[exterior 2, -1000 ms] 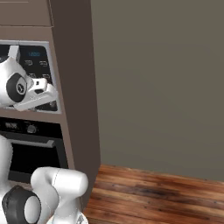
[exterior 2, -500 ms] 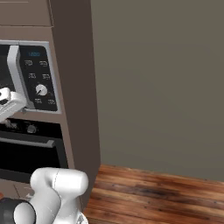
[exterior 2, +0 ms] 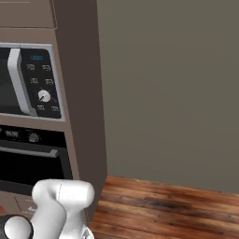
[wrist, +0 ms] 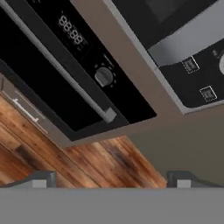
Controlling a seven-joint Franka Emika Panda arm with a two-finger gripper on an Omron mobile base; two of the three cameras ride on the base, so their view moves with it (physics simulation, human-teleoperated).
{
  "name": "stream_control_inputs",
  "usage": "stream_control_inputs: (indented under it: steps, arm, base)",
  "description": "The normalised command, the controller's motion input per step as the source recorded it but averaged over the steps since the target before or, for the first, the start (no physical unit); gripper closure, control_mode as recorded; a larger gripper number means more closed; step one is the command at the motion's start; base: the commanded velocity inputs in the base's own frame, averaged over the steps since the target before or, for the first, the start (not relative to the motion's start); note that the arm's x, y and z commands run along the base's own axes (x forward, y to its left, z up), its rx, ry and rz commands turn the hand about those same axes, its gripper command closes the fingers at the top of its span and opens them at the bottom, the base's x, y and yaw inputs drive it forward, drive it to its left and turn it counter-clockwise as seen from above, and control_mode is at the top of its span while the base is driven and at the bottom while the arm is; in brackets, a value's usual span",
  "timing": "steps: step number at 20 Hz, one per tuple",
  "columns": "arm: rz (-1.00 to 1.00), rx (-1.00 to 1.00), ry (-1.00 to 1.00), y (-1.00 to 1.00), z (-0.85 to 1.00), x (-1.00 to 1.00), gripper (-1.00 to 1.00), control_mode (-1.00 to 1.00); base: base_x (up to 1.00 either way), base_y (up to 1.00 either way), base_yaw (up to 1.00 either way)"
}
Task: Take the fish from the oven and place it on the plate on the counter.
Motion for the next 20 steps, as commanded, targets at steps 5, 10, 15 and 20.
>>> stream_control_inputs:
  steps: [5,10,15,20]
  arm:
    - [0.18,-0.13,0.1,0.89,-0.16,0.0,-1.0,-1.0]
    - [0.29,-0.2,0.02,0.42,-0.33,0.23,-1.0,-1.0]
    - [0.24,-0.26,-0.04,0.08,-0.5,0.01,-1.0,-1.0]
    - [0.13,-0.17,-0.1,0.0,-0.81,0.0,-1.0,-1.0]
  base:
    - [0.0,0.0,0.0]
    - [0.0,0.0,0.0]
    - [0.0,0.0,0.0]
    - [0.0,0.0,0.0]
